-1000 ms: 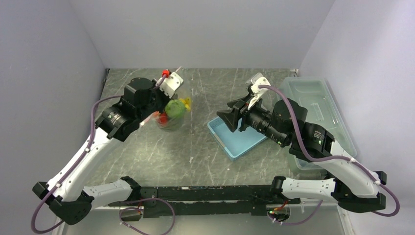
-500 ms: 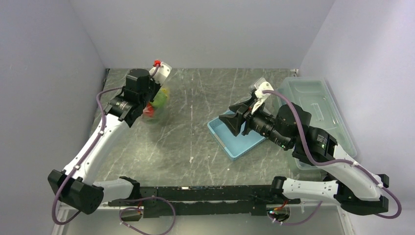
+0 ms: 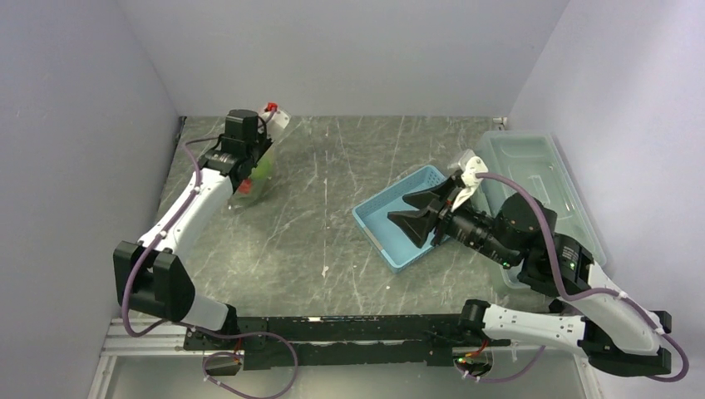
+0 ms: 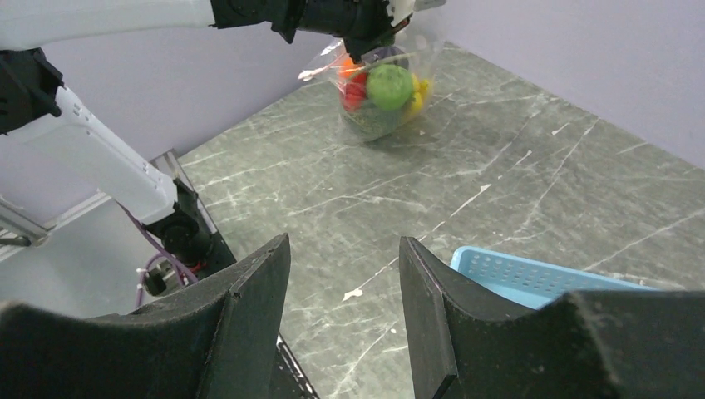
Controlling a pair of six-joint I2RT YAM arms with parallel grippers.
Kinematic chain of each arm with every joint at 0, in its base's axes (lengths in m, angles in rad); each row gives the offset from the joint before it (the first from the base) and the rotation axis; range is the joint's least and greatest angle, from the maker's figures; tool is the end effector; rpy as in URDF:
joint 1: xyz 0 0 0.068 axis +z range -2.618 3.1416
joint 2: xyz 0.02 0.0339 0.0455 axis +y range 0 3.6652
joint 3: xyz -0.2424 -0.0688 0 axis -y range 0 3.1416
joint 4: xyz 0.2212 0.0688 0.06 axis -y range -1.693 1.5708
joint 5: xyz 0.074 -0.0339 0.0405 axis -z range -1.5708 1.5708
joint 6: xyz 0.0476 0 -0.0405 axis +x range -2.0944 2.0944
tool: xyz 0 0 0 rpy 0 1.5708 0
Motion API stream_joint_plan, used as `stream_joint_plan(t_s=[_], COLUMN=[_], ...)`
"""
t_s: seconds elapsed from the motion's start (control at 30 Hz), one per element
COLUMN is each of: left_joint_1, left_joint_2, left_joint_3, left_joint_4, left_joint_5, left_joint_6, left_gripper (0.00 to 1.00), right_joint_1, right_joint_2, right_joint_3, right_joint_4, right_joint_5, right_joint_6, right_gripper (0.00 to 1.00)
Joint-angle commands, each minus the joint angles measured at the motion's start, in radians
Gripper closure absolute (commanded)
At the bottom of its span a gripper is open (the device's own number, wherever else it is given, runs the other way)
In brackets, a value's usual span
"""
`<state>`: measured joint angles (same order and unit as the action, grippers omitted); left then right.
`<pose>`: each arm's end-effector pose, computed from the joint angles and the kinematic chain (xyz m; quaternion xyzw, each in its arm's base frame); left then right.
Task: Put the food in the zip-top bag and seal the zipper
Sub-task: Place the zipper food storage bag at the center of the board.
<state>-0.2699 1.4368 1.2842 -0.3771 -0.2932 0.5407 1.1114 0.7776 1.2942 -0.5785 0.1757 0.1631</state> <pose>0.3107 -0.0717 0.3190 0.2716 0.8174 0.1920 0.4704 0.0654 0.1134 0.4375 -0.2779 0.6732 0.3545 0.5864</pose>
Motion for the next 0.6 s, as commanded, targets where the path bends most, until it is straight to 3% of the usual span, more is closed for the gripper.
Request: stream_joint_plan(t_s=[0.0,0.27,0.57], left_joint_1=[-0.037,-0.257,-0.392], left_joint_2=[-0.029,-0.054,-0.186], left_joint_3=[-0.013,-0.129,-0.259], left_joint_4=[0.071,0.043,-0.025], left_joint_5=[0.144,0.149,0.227], left_joint_6=[-0.059,-0.155,-0.289], left_gripper=[1.0,1.0,1.0], right_joint_1=[-0.002,-0.002,-0.003], right_joint_2=[-0.055,-0.084,-0.078], right_joint_3=[-0.03,-0.033,-0.036], right_joint_4=[0.004,-0.033,-0.055], right_joint_5=[-0.012,-0.018,-0.021], right_joint_6=[0.031,0.042,0.049], right_gripper=[0.46,0.46,0.46])
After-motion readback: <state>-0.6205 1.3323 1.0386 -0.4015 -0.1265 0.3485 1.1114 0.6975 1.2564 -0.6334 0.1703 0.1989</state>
